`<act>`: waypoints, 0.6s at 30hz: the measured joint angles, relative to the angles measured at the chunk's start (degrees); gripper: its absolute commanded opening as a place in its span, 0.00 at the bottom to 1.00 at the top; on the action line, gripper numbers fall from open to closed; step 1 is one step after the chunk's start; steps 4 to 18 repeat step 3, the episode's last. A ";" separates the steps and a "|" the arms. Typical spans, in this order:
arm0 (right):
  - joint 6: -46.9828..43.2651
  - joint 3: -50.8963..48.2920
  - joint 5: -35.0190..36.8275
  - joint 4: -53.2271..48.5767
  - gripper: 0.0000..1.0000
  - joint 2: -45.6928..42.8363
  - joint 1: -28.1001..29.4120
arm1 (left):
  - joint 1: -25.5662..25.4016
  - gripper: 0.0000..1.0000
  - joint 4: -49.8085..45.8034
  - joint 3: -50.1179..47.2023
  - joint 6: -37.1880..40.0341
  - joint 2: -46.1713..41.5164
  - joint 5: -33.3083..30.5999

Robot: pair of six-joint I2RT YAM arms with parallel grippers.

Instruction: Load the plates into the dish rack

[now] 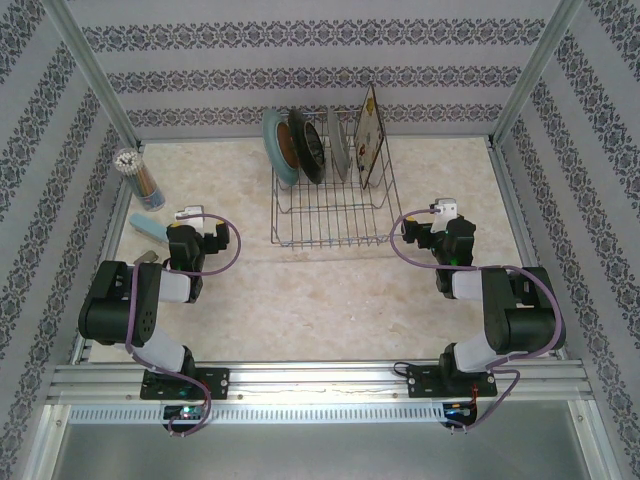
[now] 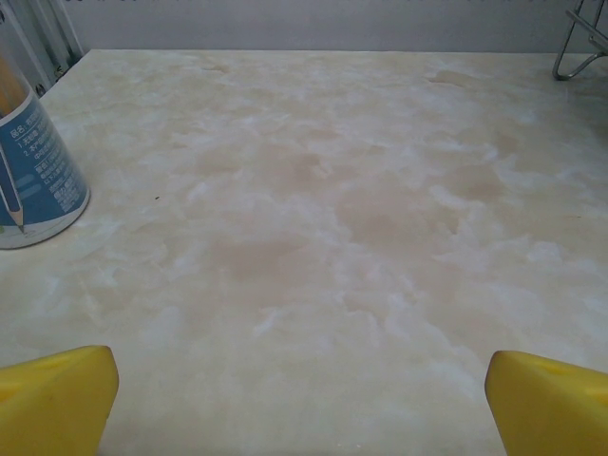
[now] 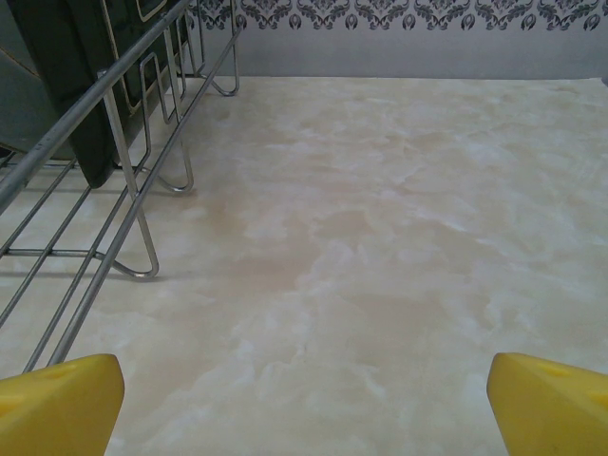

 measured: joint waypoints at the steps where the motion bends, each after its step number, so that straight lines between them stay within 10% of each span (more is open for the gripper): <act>1: 0.00 0.00 0.00 -0.02 0.98 0.00 0.00 | 0.00 1.00 0.02 0.00 0.00 0.00 0.00; 18: 0.00 0.00 0.00 0.00 0.98 0.00 0.00 | 0.00 1.00 0.02 0.00 0.00 0.00 0.00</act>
